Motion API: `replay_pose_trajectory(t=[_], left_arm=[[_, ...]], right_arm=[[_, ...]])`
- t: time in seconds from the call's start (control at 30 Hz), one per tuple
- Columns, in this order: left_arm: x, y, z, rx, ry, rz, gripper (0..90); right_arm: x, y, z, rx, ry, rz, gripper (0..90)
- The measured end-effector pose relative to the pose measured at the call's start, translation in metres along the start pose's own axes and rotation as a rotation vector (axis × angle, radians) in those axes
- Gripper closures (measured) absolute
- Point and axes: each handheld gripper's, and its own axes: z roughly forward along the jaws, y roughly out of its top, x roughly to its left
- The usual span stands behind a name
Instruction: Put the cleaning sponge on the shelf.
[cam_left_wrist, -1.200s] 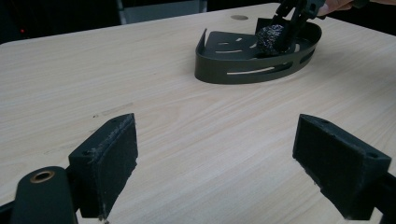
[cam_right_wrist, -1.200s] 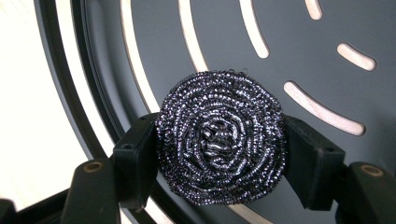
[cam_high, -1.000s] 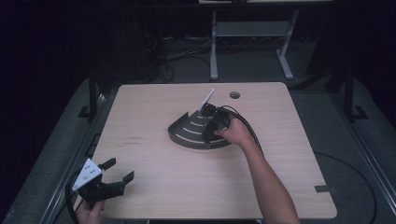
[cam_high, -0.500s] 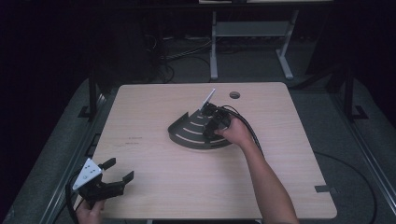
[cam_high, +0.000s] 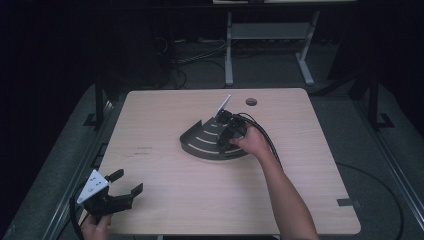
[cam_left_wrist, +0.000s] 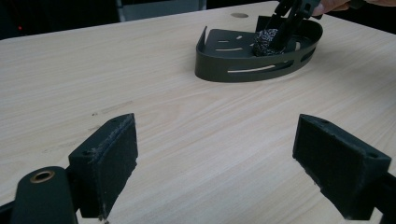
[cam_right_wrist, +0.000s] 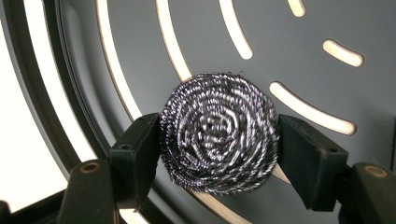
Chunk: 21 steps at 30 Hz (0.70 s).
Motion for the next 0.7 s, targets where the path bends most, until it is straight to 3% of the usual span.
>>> replay_pose_trajectory(t=[0.23, 0.7], left_arm=[[0.000, 0.000, 0.000, 0.000, -0.001, -0.001, 13.2], [-0.001, 0.000, 0.001, 0.003, -0.004, 0.002, 13.2]], right_arm=[[0.000, -0.001, -0.005, -0.013, -0.005, -0.007, 29.0], [0.004, -0.011, -0.034, -0.068, -0.007, -0.013, 22.5]])
